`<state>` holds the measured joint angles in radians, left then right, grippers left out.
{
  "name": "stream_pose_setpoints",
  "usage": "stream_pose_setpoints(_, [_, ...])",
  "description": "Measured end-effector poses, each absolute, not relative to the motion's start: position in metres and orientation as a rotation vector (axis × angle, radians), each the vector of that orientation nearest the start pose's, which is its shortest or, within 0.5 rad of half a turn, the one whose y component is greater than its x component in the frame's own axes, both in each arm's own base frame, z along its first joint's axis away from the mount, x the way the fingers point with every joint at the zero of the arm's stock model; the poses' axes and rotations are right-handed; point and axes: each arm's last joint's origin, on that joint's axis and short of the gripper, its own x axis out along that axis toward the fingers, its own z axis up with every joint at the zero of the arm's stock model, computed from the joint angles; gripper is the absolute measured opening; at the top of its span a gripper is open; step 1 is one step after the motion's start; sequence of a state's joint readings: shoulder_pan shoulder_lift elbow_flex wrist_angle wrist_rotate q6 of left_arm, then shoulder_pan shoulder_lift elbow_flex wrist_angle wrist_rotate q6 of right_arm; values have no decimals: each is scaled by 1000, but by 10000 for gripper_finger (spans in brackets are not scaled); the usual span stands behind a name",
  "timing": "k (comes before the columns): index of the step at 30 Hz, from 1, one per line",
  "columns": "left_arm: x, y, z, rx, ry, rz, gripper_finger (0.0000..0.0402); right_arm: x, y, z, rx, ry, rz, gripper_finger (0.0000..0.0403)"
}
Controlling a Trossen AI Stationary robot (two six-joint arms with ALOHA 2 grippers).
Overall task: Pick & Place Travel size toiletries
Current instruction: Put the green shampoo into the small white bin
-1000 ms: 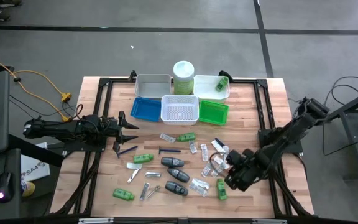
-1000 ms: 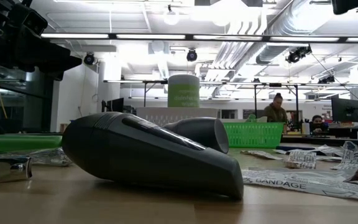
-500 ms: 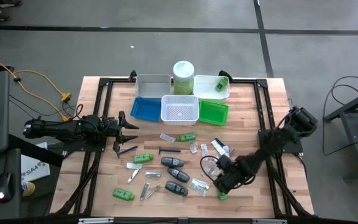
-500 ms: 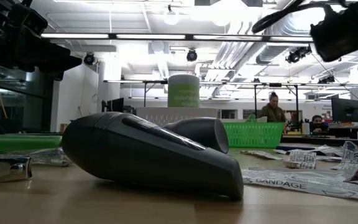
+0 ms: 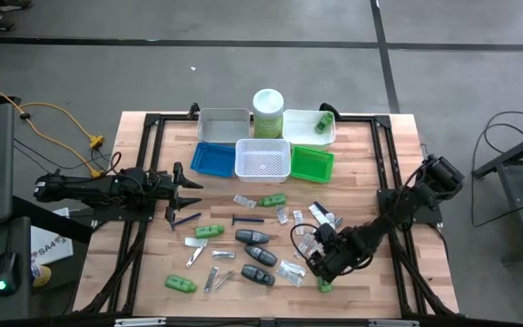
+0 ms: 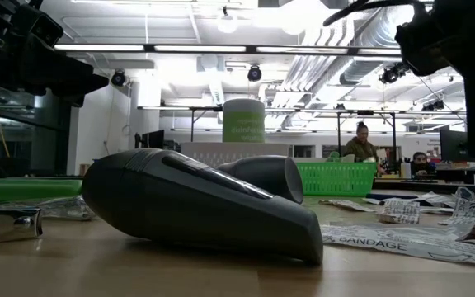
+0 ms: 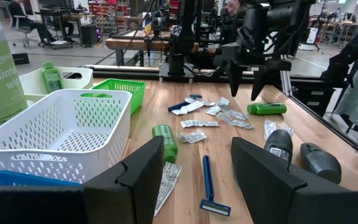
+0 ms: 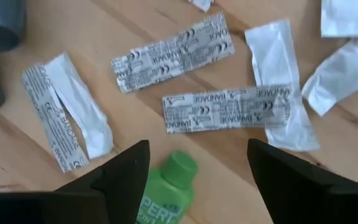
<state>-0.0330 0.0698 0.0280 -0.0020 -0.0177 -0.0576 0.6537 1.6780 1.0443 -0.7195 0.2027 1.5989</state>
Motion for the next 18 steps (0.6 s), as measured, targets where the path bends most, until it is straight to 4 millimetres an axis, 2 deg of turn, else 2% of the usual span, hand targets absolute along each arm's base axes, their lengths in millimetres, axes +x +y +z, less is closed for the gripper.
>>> stream_pose_setpoints(8, [101,-3,167,-56,44,-14,188,244,189,158,824,1190,-662,238])
stream_pose_setpoints(18, [101,-3,167,-56,44,-14,188,249,195,145,851,1210,-667,235])
